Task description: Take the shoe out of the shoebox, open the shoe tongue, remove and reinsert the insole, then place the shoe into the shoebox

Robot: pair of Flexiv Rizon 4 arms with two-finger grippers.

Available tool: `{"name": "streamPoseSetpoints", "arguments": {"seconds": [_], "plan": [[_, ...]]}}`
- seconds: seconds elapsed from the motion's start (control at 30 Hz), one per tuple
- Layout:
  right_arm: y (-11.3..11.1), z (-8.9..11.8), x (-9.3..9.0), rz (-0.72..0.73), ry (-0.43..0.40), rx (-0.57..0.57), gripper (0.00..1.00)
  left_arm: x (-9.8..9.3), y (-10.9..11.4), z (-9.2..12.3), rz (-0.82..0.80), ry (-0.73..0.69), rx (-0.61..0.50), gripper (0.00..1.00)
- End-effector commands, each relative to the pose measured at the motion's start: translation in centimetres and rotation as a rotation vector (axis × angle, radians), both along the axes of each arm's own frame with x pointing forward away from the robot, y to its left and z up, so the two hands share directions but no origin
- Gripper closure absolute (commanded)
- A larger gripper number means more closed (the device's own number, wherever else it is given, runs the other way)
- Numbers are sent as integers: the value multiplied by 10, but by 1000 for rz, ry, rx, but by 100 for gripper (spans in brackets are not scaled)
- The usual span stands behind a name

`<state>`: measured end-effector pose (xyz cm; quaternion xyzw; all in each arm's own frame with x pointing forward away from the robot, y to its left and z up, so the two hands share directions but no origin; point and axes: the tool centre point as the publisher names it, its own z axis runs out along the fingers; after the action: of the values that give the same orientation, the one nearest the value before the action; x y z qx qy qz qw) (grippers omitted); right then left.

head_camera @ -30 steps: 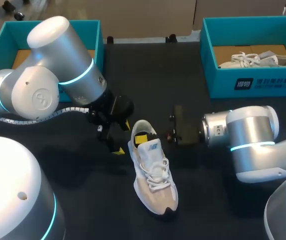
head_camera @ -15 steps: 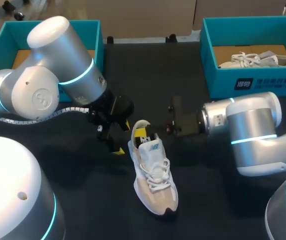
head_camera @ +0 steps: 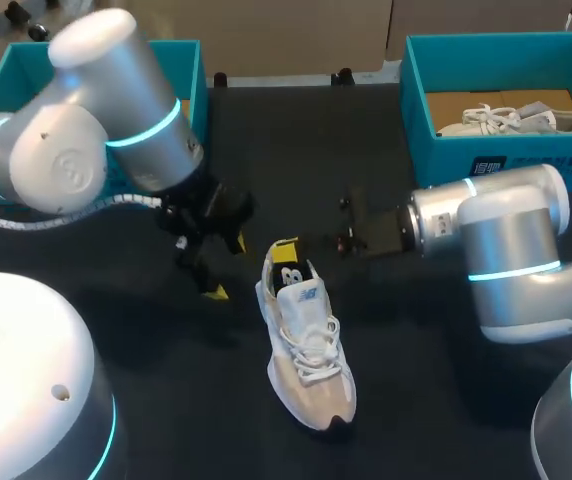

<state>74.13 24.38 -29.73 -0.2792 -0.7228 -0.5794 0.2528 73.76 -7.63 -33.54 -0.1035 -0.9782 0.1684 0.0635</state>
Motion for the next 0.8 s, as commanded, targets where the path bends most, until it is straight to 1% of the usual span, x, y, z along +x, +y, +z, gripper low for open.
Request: {"name": "streamPoseSetpoints", "arguments": {"seconds": [0.03, 0.07, 0.17, 0.3, 0.37, 0.5, 0.53, 0.57, 0.6, 0.63, 0.67, 0.73, 0.8], "plan": [[-6, 10, 10, 25, 5, -41, 47, 6, 24, 13, 12, -2, 0, 0], [-7, 12, 12, 29, 4, -50, 45, 8, 29, 15, 15, -5, 3, 0], [-11, 18, 18, 35, 16, -93, 47, 16, 42, 20, 38, -11, 12, 0], [-16, 28, 28, 84, 46, -142, 53, 26, 60, 28, 72, -21, 27, 0], [-21, 32, 33, 128, 86, -150, 53, 31, 67, 31, 86, -25, 33, 0], [-27, 39, 41, 162, 163, -207, 54, 35, 81, 39, 98, -31, 45, 0], [-29, 40, 43, 185, 198, -220, 54, 37, 85, 41, 99, -32, 48, 0], [-29, 42, 45, 196, 226, -247, 52, 38, 89, 43, 99, -31, 50, 0], [-30, 43, 46, 200, 237, -269, 51, 39, 91, 44, 97, -28, 51, 0], [-32, 45, 49, 221, 276, -280, 51, 40, 96, 47, 93, -24, 54, 0], [-32, 46, 50, 219, 280, -287, 51, 40, 97, 48, 92, -24, 55, 0], [-38, 51, 55, 199, 316, -341, 54, 43, 103, 51, 68, -28, 72, 0], [-42, 55, 59, 173, 342, -387, 64, 46, 107, 54, 54, -32, 86, 0]]}}
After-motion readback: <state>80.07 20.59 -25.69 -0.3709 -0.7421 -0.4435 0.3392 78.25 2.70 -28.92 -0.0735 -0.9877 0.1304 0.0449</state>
